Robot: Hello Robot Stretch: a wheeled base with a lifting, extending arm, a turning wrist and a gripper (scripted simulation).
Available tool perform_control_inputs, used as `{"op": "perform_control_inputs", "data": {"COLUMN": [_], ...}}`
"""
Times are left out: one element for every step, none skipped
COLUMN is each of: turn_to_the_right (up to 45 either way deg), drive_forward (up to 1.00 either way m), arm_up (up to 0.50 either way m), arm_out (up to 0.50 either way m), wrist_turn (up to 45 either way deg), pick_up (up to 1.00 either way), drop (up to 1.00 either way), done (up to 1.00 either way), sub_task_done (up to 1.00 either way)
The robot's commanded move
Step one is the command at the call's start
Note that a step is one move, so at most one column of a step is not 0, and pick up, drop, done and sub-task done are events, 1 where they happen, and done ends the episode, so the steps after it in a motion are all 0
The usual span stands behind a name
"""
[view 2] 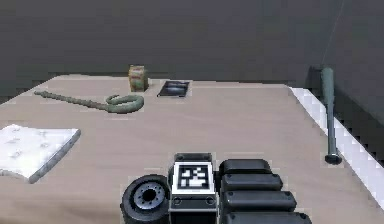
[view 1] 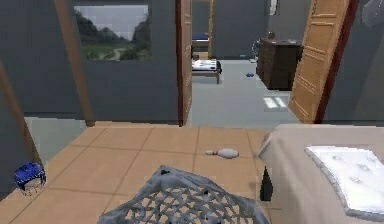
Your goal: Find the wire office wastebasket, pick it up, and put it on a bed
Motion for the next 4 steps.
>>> {"op": "perform_control_inputs", "data": {"turn_to_the_right": [-45.0,-45.0,-45.0,-39.0], "drive_forward": [0.00,0.00,0.00,0.00], "arm_up": [0.00,0.00,0.00,0.00], "arm_out": [0.00,0.00,0.00,0.00], "wrist_turn": [0.0,0.0,0.0,0.0], "pick_up": [0.00,0.00,0.00,0.00], "drop": [0.00,0.00,0.00,0.00], "done": [0.00,0.00,0.00,0.00], "sub_task_done": [0.00,0.00,0.00,0.00]}}
